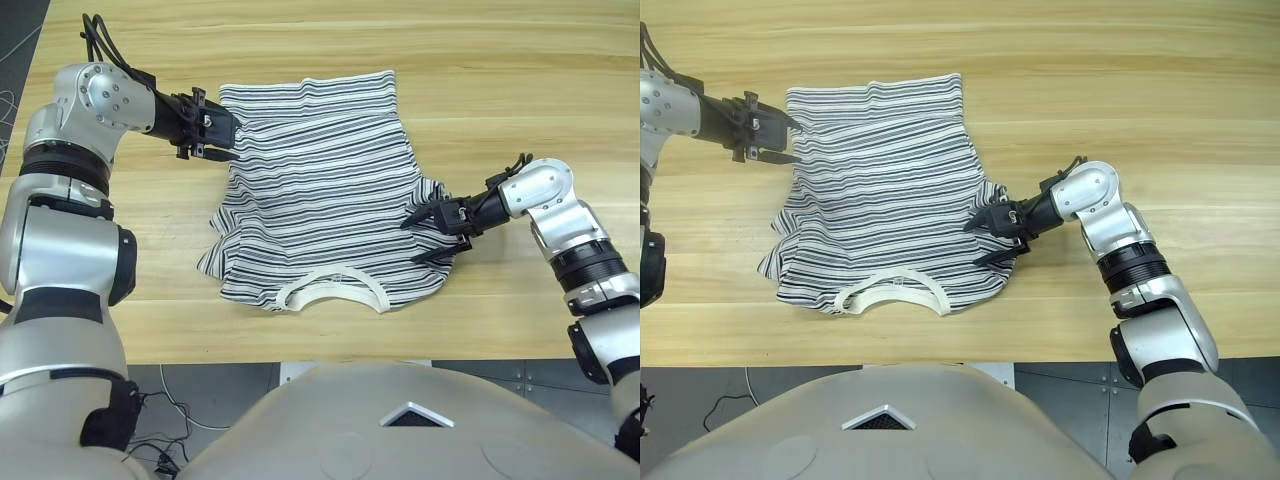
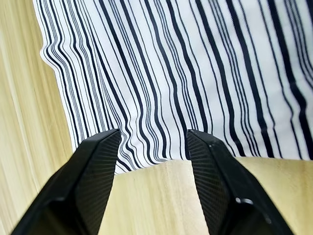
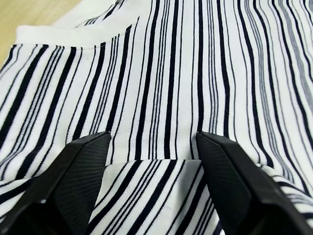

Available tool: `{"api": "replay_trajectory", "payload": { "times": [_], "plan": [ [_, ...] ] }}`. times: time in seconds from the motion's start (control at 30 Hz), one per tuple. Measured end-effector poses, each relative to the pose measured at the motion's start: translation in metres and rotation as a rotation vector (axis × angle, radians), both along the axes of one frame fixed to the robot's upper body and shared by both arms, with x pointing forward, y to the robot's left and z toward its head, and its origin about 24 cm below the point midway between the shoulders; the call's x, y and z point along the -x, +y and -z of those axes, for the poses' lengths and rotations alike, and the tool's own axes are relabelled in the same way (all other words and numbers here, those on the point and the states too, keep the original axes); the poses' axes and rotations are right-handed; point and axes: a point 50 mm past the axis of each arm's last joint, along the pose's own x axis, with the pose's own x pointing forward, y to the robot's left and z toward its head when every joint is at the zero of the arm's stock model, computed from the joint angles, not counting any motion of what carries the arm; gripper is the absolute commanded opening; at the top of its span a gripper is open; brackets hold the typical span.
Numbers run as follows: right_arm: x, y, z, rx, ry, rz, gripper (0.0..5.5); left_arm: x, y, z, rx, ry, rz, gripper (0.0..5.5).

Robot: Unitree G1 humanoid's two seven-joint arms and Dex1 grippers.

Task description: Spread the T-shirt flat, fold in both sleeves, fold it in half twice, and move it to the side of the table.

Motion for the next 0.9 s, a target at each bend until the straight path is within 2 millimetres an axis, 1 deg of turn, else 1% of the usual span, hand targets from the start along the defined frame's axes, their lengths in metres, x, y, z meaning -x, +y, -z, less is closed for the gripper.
{"api": "replay_trajectory", "payload": {
  "times": [0.17,0.3,0.4,0.43,0.5,0.57,0.7,0.9],
  "plan": [
    [0.009,-0.003,0.001,-0.007,0.045,0.028,3.25,0.005,-0.003,-0.002,0.011,0.005,0.069,2.52],
    [0.014,-0.005,0.001,-0.019,0.041,0.041,3.25,0.018,0.0,-0.006,0.042,0.01,0.147,2.52],
    [0.012,-0.006,-0.003,-0.022,0.018,0.052,3.25,0.037,-0.002,-0.005,0.134,0.066,0.203,2.52],
    [0.01,-0.007,-0.005,-0.027,0.005,0.064,3.25,0.05,-0.006,-0.004,0.206,0.11,0.24,2.52],
    [0.008,-0.007,-0.008,-0.029,-0.007,0.071,3.25,0.063,-0.008,-0.006,0.255,0.153,0.255,2.52],
    [0.007,-0.007,-0.008,-0.027,-0.011,0.071,3.25,0.073,-0.004,-0.008,0.276,0.184,0.25,2.52],
    [0.007,-0.006,-0.008,-0.028,-0.013,0.074,3.25,0.085,0.002,0.005,0.264,0.249,0.211,2.52],
    [0.007,-0.006,-0.007,-0.03,-0.008,0.077,3.25,0.087,0.009,0.023,0.256,0.28,0.152,2.52]
  ]
}}
